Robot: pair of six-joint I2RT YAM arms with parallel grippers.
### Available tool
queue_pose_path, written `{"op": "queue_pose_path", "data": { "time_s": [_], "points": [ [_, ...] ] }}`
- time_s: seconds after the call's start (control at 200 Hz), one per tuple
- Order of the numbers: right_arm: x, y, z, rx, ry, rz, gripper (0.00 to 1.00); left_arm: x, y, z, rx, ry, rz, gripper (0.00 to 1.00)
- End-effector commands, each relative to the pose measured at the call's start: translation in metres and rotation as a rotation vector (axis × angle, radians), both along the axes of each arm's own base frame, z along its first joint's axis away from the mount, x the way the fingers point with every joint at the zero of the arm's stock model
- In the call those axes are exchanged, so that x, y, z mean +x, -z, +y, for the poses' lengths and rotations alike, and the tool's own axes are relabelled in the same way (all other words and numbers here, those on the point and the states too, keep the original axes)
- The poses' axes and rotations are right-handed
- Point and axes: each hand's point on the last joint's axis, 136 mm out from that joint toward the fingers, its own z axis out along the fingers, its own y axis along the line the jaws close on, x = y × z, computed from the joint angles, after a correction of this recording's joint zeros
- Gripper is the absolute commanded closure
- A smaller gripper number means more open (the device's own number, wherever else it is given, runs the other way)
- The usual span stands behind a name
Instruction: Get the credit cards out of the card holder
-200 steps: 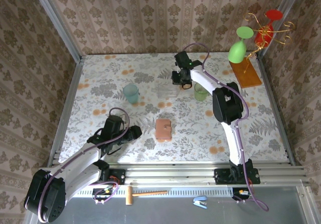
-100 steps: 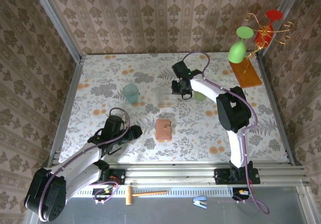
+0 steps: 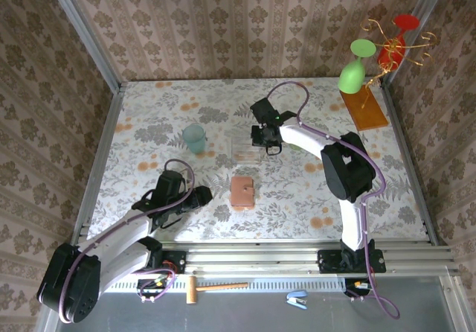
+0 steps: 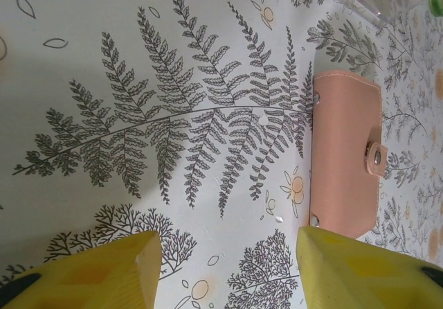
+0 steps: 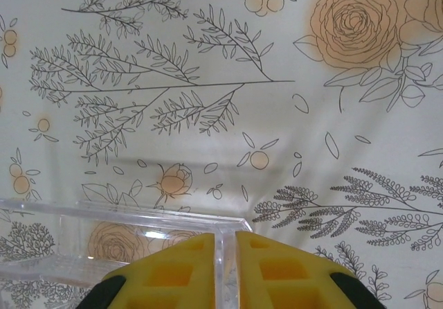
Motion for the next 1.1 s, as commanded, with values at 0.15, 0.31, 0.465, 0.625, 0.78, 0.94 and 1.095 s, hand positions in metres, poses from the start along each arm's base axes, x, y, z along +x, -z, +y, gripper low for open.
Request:
{"op": "queue_pose_path", "data": {
  "time_s": [0.15,0.31,0.465,0.625,0.78,0.94,1.095],
  "points": [
    [-0.008,-0.012,-0.006,-0.021,0.033,-0.01,0.79,0.004,-0.003,-0.005,-0.024,0.017,-0.004,0.45],
    [-0.006,-0.028,-0.006,-0.008,0.028,-0.043,0.76,0.006,-0.005,-0.008,-0.029,0.023,-0.006,0.45],
    [-0.013,-0.044,-0.009,-0.002,0.019,-0.05,0.73,0.008,-0.01,-0.017,-0.03,0.058,-0.01,0.45],
    [-0.026,-0.054,-0.004,0.055,-0.014,-0.035,0.71,0.013,-0.014,-0.03,-0.032,0.091,-0.015,0.45],
    [-0.059,-0.047,0.013,0.15,-0.075,0.044,0.7,0.02,-0.018,-0.049,-0.044,0.126,-0.017,0.45],
    [-0.103,-0.037,0.044,0.251,-0.263,0.103,0.63,0.027,-0.019,-0.069,-0.084,0.159,0.004,0.46],
    [-0.138,-0.025,0.051,0.181,-0.563,0.08,0.61,0.035,-0.025,-0.081,-0.128,0.155,0.002,0.5]
  ]
}}
